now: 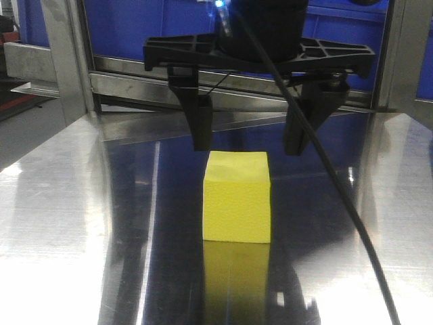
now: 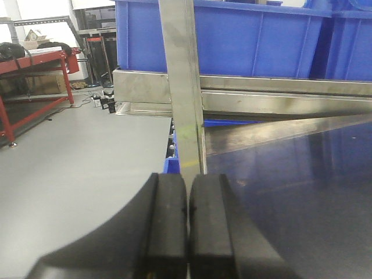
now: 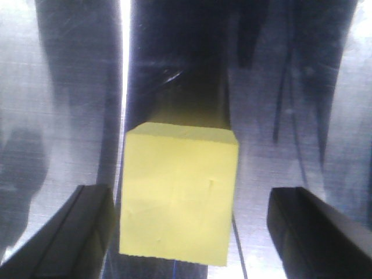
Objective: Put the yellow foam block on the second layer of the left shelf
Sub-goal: 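Lower the open right gripper over the yellow foam cube, then close the right gripper around the yellow foam cube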
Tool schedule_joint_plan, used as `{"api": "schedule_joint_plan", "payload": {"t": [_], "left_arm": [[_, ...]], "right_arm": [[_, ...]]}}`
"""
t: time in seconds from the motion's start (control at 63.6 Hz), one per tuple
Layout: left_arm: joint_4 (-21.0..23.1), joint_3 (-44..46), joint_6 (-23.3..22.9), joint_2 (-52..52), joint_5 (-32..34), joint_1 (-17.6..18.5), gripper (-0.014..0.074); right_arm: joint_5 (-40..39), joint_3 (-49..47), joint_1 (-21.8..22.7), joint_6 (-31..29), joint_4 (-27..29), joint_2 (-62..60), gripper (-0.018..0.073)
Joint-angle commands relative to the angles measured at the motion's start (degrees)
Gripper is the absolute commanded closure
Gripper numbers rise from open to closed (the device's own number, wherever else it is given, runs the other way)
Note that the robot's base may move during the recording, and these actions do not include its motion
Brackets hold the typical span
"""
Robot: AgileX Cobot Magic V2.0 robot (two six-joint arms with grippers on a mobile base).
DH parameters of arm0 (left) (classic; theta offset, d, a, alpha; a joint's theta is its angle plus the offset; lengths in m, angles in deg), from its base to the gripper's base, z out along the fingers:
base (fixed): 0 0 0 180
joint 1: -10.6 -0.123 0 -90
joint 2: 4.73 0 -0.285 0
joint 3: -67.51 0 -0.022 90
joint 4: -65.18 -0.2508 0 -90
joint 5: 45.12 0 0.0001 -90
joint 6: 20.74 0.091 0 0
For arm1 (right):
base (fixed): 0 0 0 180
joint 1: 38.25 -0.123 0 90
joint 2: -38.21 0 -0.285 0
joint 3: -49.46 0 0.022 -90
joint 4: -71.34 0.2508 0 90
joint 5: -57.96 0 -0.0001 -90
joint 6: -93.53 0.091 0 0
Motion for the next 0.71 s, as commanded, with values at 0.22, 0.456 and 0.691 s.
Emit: {"api": "schedule_joint_plan", "payload": {"t": [0.22,0.456,0.691], "left_arm": [[0.62,-1.51,-0.18,1.21,4.73,0.38,0.0473],[0.62,-1.51,-0.18,1.21,4.73,0.38,0.0473],[0.62,-1.51,-0.18,1.21,4.73,0.38,0.0473]], "right_arm": [[-2.07,-2.18,-0.54,0.18,-0.91,-0.92,-0.0064],[-1.86,-2.18,-0.54,0.25,-0.91,0.8,-0.0064],[-1.88,-2.12,-0.47,0.25,-0.18,3.71,-0.0064]]}}
